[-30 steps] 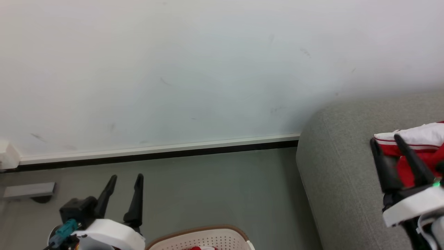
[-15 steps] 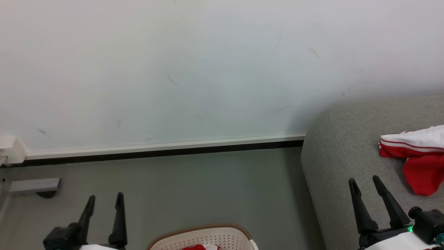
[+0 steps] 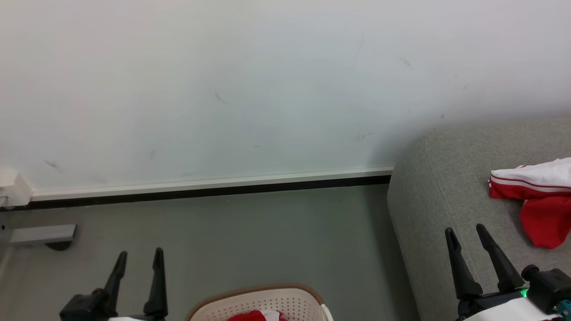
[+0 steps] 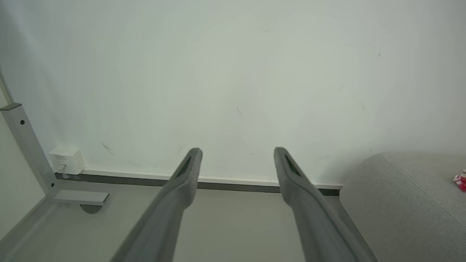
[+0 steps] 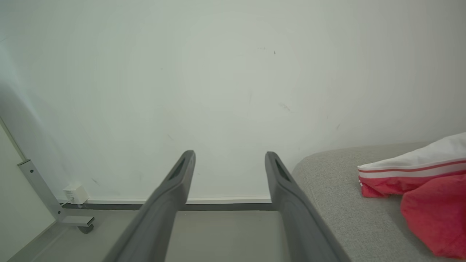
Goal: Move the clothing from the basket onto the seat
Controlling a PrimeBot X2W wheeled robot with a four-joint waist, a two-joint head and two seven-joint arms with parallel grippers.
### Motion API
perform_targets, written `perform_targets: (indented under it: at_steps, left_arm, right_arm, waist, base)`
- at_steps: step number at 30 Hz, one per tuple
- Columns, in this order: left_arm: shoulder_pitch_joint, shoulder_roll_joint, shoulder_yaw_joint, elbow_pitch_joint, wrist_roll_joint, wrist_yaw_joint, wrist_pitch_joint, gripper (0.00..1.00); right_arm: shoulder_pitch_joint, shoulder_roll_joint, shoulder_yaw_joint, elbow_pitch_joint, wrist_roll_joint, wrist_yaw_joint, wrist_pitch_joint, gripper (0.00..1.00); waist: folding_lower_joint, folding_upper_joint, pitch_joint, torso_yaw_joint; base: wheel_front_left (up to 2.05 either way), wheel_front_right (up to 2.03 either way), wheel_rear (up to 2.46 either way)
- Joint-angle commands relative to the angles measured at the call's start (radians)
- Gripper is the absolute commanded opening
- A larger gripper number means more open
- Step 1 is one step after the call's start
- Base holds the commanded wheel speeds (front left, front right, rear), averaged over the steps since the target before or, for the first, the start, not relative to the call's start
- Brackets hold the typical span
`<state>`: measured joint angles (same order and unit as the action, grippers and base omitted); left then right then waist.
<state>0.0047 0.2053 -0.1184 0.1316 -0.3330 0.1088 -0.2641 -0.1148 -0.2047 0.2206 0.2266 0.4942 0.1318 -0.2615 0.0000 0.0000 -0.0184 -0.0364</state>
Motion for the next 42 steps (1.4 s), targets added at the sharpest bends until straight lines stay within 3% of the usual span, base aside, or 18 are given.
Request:
perform_targets:
  at_steps: [1,11,22,34,42]
  left_arm:
    - [0.004,-0.002,0.008,0.007,0.012,-0.006,0.000,1.00]
    - [-0.015,-0.039,0.034,0.043,0.049,-0.062,0.000,1.00]
    - [-0.121,-0.058,0.005,0.149,0.059,-0.125,0.000,1.00]
    - [-0.302,-0.058,-0.060,0.385,0.071,-0.186,0.007,1.00]
    - [-0.448,-0.049,-0.129,0.620,0.079,-0.222,0.040,1.00]
  right_arm:
    - [0.004,0.002,0.000,-0.002,0.000,-0.002,-0.005,1.00]
    - [-0.013,-0.006,-0.008,-0.009,-0.003,-0.002,-0.004,1.00]
    - [-0.084,-0.003,-0.043,-0.049,-0.011,-0.002,-0.004,1.00]
    - [-0.183,0.026,-0.080,-0.125,-0.021,-0.002,-0.004,1.00]
    - [-0.276,0.023,-0.083,-0.171,-0.028,-0.002,-0.004,1.00]
  waist:
    - [0.0000,0.0000,0.002,-0.001]
    - [0.0000,0.0000,0.032,-0.022]
    - [0.0000,0.0000,0.179,-0.076]
    - [0.0000,0.0000,0.373,-0.137]
    - [0.0000,0.0000,0.515,-0.175]
  base:
    - [0.00,0.00,0.00]
    - [0.00,0.00,0.00]
    - [0.00,0.00,0.00]
    - [0.00,0.00,0.00]
    - [0.00,0.00,0.00]
